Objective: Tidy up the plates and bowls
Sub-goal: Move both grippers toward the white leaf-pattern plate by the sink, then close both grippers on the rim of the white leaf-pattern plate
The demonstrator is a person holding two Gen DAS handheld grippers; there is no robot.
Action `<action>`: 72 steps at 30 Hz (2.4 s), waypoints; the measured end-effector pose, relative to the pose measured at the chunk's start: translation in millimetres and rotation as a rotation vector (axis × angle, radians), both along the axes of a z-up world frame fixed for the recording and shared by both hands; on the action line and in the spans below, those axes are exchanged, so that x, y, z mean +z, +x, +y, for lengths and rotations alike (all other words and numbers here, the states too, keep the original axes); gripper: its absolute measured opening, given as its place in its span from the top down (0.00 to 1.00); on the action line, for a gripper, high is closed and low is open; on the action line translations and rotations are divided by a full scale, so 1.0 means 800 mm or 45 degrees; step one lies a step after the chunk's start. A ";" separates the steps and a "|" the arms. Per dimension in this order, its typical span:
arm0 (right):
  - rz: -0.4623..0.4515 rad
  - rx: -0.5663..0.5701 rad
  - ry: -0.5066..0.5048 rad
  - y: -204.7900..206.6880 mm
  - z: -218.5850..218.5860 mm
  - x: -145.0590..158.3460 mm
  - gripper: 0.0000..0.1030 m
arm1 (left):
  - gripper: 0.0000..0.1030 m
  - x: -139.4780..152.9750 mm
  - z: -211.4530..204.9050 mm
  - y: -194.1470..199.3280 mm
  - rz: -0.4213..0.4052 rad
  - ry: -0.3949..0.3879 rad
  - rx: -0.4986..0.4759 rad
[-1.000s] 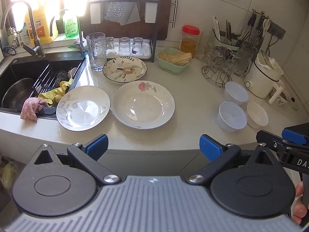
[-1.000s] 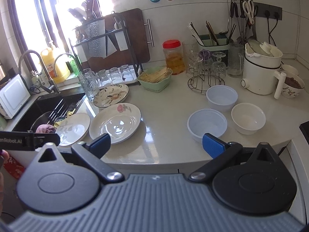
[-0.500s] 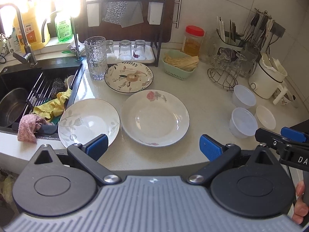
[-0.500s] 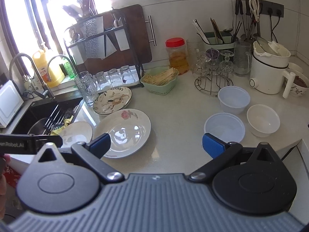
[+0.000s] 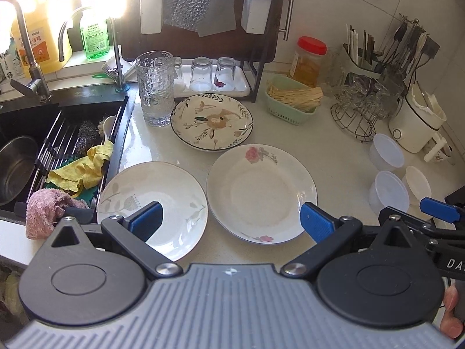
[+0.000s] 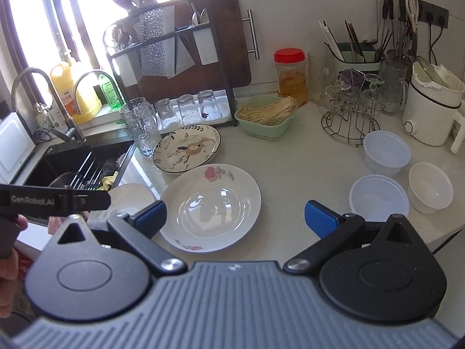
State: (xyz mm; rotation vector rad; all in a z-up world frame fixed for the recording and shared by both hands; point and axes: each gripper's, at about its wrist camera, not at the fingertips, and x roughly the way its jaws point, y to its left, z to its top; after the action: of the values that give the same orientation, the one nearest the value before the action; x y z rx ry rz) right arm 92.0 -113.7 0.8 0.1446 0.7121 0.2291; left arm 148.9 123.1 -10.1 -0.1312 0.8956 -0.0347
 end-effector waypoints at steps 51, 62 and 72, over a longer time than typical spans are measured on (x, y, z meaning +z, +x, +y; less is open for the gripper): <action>0.432 0.132 -0.044 0.123 0.249 -0.172 0.72 | 0.44 -0.222 0.261 0.158 0.254 -0.178 -0.237; 0.515 0.075 0.108 0.142 0.242 -0.175 0.72 | 0.50 -0.222 0.277 0.169 0.307 -0.287 -0.266; 0.494 0.012 0.149 0.142 0.227 -0.130 0.72 | 0.50 -0.202 0.292 0.180 0.381 -0.518 -0.239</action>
State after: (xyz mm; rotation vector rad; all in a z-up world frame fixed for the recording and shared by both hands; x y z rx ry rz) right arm 205.2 67.9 -103.6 0.3023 1.0857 0.2548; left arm 292.7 356.9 -171.8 -0.4401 1.1898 -0.3815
